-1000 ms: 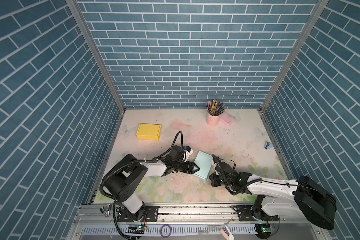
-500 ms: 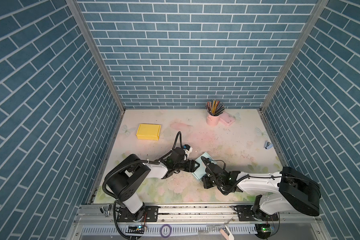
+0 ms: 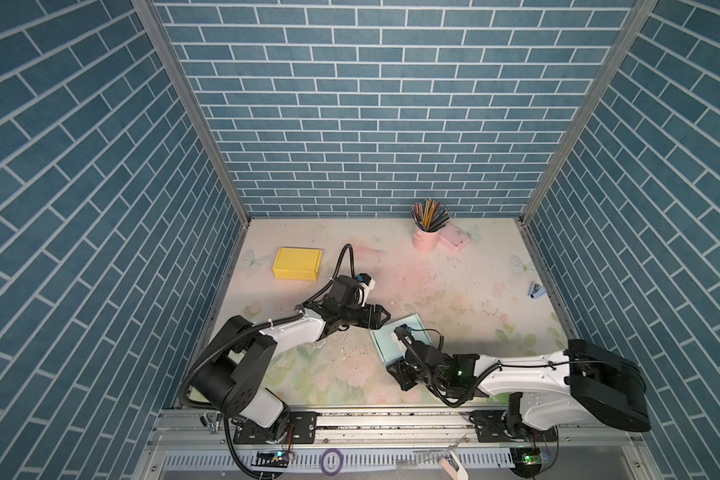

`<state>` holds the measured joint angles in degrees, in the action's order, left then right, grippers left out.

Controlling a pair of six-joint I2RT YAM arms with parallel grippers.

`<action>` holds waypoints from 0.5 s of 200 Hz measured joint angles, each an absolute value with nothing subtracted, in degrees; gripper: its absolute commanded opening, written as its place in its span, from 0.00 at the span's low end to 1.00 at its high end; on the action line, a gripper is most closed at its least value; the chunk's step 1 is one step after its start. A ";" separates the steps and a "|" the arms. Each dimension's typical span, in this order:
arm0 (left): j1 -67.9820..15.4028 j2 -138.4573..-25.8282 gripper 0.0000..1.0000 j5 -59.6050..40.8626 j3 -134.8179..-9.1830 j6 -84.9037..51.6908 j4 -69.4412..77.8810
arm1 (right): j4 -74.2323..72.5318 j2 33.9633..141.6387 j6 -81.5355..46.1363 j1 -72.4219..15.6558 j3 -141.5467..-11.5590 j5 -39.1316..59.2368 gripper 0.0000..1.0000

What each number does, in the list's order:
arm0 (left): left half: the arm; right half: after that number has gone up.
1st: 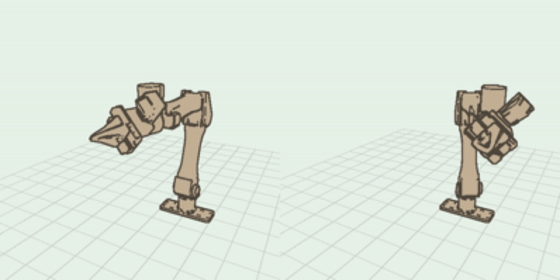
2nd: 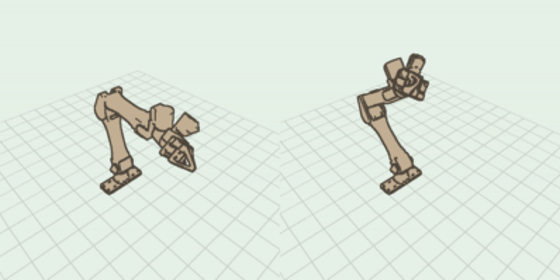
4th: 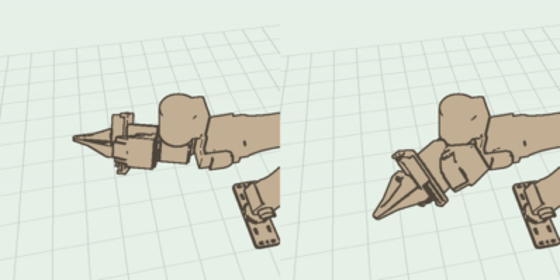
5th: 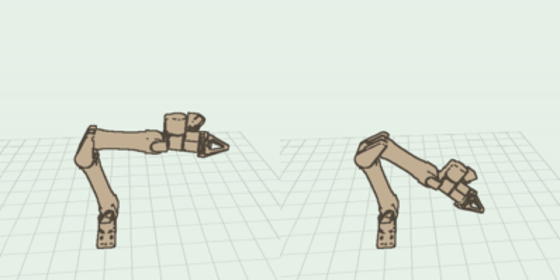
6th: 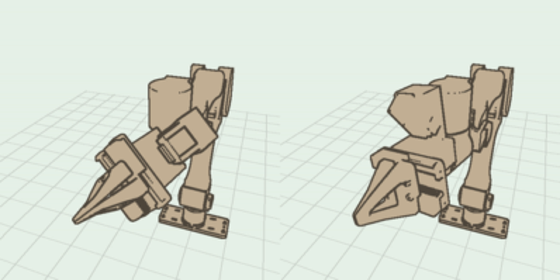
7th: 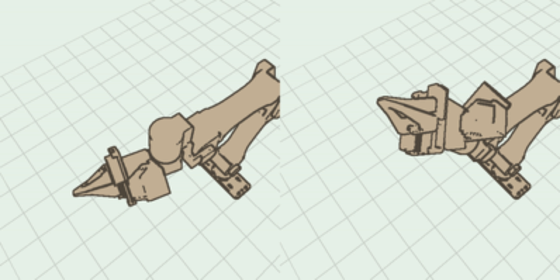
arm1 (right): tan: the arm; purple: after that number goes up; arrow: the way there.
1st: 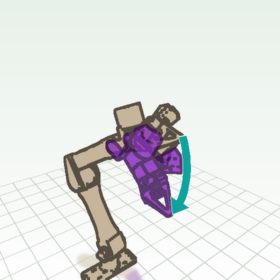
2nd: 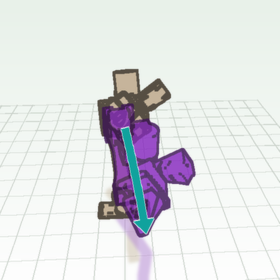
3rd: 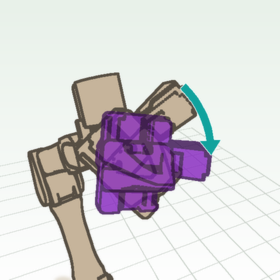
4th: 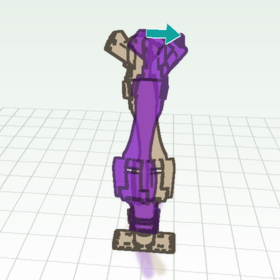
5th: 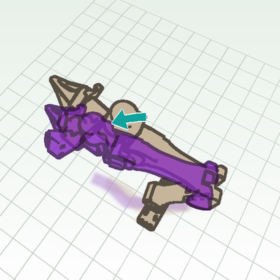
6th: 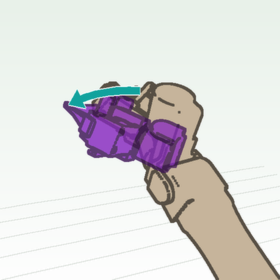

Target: Fold the paper box

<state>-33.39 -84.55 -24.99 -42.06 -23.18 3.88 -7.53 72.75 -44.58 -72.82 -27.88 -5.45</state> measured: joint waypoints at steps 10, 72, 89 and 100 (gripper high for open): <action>-33.45 -81.67 0.94 -23.86 -42.46 -22.11 1.98 | -4.60 68.55 -44.10 -72.55 -28.18 -7.09 0.39; -44.66 -66.26 0.78 -15.22 -30.52 -26.57 -2.70 | 11.81 56.80 -38.54 -52.49 -32.23 -3.81 0.60; -49.10 -65.19 0.71 -13.69 -26.87 -30.11 -2.04 | 13.52 59.75 -37.04 -48.47 -33.12 -1.17 0.63; -50.65 -65.28 0.68 -12.78 -25.39 -31.77 -1.17 | 13.82 62.02 -36.03 -46.83 -33.45 0.36 0.64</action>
